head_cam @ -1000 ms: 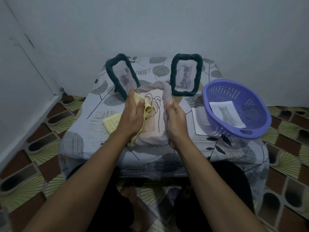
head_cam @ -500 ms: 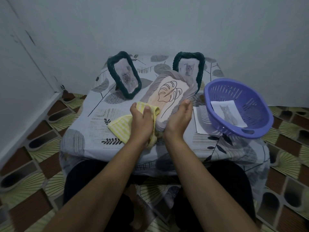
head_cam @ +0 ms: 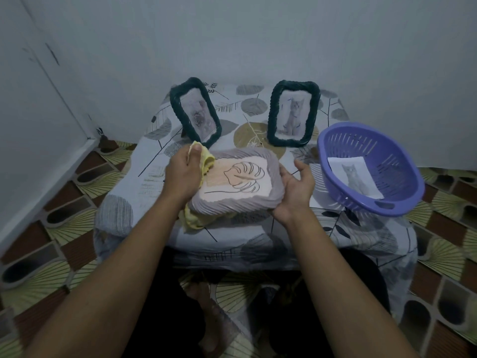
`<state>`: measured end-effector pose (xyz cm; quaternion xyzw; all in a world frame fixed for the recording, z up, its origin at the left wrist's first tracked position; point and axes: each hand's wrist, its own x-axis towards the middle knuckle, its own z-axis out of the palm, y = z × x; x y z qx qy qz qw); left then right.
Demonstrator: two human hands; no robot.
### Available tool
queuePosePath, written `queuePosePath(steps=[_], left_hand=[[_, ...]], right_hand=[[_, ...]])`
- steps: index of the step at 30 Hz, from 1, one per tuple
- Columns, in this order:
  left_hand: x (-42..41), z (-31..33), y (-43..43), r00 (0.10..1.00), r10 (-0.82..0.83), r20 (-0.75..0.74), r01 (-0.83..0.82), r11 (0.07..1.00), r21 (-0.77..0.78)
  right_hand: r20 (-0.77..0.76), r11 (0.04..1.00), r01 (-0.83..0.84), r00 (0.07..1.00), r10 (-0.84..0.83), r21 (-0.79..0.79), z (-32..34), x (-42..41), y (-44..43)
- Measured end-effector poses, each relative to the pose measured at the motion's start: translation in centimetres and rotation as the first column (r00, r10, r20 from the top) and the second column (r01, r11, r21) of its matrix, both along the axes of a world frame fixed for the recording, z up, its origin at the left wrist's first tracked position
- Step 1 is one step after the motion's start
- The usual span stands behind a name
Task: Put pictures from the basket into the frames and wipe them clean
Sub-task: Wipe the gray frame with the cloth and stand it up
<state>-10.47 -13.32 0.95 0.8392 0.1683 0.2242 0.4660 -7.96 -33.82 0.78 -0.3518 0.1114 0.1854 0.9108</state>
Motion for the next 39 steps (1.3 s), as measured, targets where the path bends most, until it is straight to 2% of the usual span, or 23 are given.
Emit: queuePosePath(steps=[2, 4, 7, 9, 12, 16, 21, 24, 26, 29, 31, 35, 39], left_hand=[[-0.1, 0.0, 0.1, 1.0, -0.024, -0.015, 0.025, 0.997, 0.067], [-0.3, 0.1, -0.4, 0.999, -0.037, -0.037, 0.041, 0.994, 0.101], [-0.7, -0.1, -1.4, 0.986, -0.124, -0.112, 0.135, 0.985, 0.104], [-1.0, -1.0, -2.1, 0.96, -0.217, -0.177, 0.248, 0.952, 0.178], [-1.6, -2.9, -2.8, 0.918, -0.29, -0.272, 0.372, 0.866, 0.334], [-2.0, -3.8, -4.8, 0.889, -0.286, -0.359, 0.433, 0.782, 0.448], [-2.8, -2.4, -9.1, 0.874, -0.422, -0.24, 0.467, 0.599, 0.651], [-2.2, -2.3, -8.3, 0.897, -0.38, -0.227, 0.412, 0.529, 0.742], [-1.1, -2.2, -6.4, 0.935, -0.247, -0.256, 0.354, 0.577, 0.736], [0.7, -2.2, -3.4, 0.954, -0.085, -0.287, 0.24, 0.788, 0.566], [1.2, -2.0, -2.6, 0.956, -0.062, -0.288, 0.197, 0.86, 0.471], [0.4, -1.7, -4.7, 0.968, -0.115, -0.221, 0.203, 0.88, 0.43], [-1.4, -2.0, -7.4, 0.931, -0.336, -0.14, 0.36, 0.785, 0.505]], right_hand=[[-0.007, 0.984, -0.153, 0.988, 0.153, -0.094, 0.2, -0.1, -0.4], [-0.011, 0.96, -0.203, 0.979, 0.204, -0.195, 0.1, -0.3, -0.4], [0.015, 0.94, -0.122, 0.991, 0.134, -0.317, 0.0, -0.3, -0.4], [0.046, 0.936, -0.034, 0.998, 0.053, -0.35, -0.1, 0.0, -0.4], [0.048, 0.93, 0.076, 0.997, -0.063, -0.36, -0.2, 0.2, -0.4], [0.003, 0.934, 0.173, 0.983, -0.181, -0.311, -0.4, 0.3, 0.8], [0.003, 0.956, 0.165, 0.986, -0.169, -0.241, 0.0, -0.6, 2.3], [-0.009, 0.95, 0.199, 0.978, -0.207, -0.241, -0.3, -0.6, 2.4], [-0.005, 0.959, 0.207, 0.977, -0.212, -0.193, -0.8, -0.6, 2.4], [0.031, 0.957, 0.223, 0.975, -0.221, -0.186, -0.6, -1.0, 2.1], [0.038, 0.95, 0.255, 0.967, -0.252, -0.18, -0.3, -1.1, 2.0], [0.041, 0.947, 0.275, 0.962, -0.272, -0.169, 0.3, -0.8, 3.0], [0.108, 0.94, 0.306, 0.95, -0.292, -0.149, 0.6, -0.4, 3.9]])
